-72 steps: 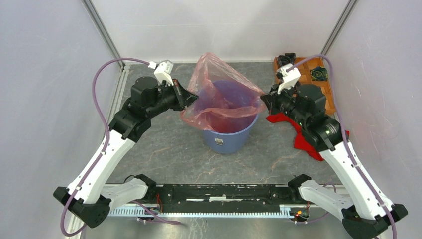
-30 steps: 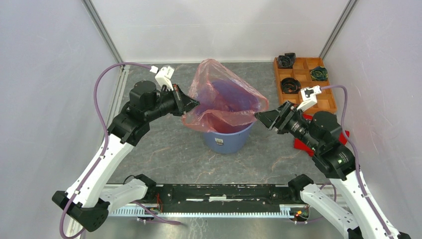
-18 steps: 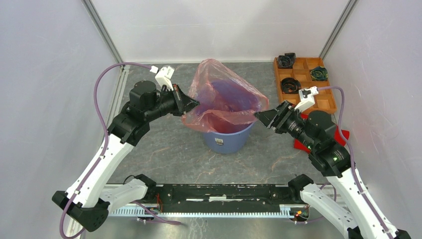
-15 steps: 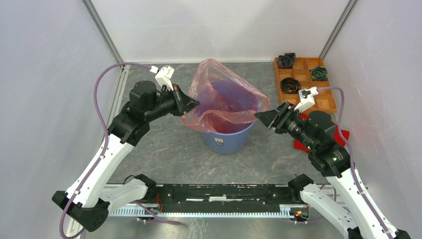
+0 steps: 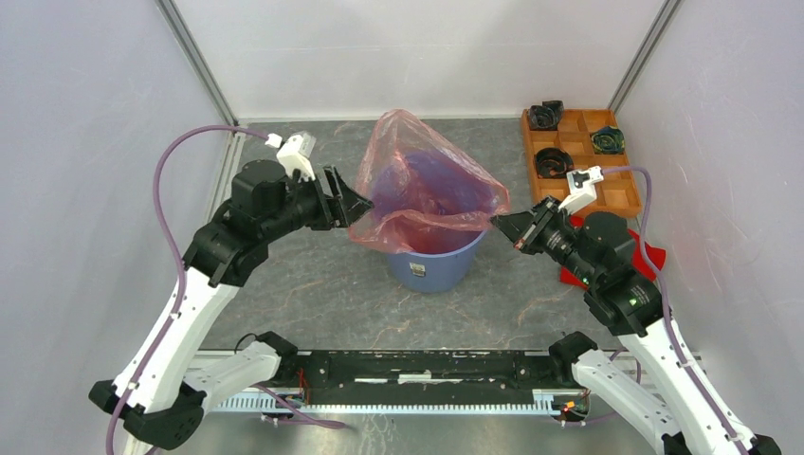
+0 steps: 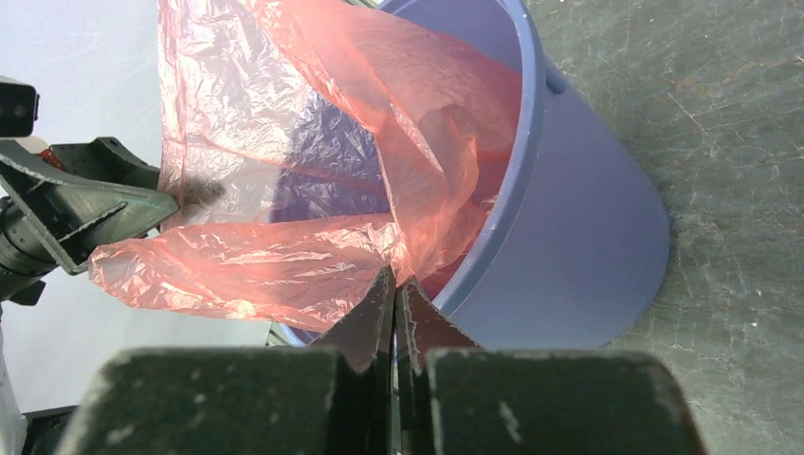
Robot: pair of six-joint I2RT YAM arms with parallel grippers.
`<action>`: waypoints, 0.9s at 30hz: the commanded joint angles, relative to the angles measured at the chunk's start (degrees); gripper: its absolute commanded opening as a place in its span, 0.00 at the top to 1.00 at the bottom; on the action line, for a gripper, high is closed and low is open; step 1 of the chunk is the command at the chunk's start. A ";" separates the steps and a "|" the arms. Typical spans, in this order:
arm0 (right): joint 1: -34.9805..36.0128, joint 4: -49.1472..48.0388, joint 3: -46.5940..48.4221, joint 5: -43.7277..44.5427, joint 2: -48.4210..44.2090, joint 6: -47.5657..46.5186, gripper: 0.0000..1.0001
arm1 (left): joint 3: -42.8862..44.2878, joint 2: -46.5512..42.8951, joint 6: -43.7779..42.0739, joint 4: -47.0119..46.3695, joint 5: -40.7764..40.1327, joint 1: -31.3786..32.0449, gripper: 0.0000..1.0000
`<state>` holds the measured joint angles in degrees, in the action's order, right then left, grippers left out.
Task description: Put the trash bags into the trash bin
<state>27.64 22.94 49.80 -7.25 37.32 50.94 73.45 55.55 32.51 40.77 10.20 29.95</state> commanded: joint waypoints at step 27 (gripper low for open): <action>0.04 13.87 5.38 0.04 -4.11 -33.36 1.00 | -15.80 -13.08 3.96 -11.88 -3.12 -0.25 0.98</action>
<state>27.64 30.57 53.47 -10.28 35.59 28.97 61.19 46.06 33.63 37.82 6.55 29.98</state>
